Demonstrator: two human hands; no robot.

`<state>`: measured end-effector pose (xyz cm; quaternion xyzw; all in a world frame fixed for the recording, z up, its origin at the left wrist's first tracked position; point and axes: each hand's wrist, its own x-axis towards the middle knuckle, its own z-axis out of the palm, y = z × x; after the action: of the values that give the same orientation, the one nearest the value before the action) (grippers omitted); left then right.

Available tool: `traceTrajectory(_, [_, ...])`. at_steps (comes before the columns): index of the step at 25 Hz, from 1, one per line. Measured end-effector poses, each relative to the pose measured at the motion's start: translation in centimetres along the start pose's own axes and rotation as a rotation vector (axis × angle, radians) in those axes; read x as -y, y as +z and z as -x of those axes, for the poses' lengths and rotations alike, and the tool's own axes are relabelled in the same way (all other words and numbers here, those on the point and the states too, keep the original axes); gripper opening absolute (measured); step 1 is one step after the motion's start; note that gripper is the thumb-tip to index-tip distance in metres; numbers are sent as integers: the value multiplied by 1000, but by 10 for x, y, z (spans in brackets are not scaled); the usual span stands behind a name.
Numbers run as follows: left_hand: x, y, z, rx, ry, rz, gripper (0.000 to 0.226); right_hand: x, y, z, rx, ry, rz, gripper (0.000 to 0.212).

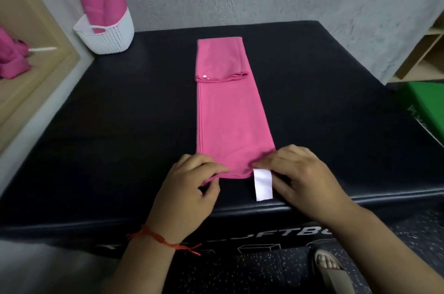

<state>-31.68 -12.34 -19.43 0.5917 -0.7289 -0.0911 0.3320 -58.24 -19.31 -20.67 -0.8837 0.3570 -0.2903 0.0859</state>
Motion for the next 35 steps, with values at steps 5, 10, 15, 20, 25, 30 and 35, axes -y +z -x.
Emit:
traceTrajectory(5, [11,-14,0,30,-39,29,22,-4,-5,2,52,6,-130,25])
traceTrajectory(10, [10,-21,-6,49,-289,231,23,-4,-9,-5,66,119,-229,28])
traceTrajectory(15, [9,-20,-12,42,-322,257,16,0,-10,-10,42,251,-301,12])
traceTrajectory(20, [3,-13,-16,-63,-328,239,13,2,-9,-23,2,274,-272,11])
traceTrajectory(25, [5,-4,-18,-123,-258,25,17,2,-5,-30,-79,363,-213,16])
traceTrajectory(30, [7,-5,-15,-109,-83,-114,27,8,-2,-26,-159,315,-170,36])
traceTrajectory(35, [12,-2,-17,-61,-10,-107,41,9,5,-28,-263,364,-122,49])
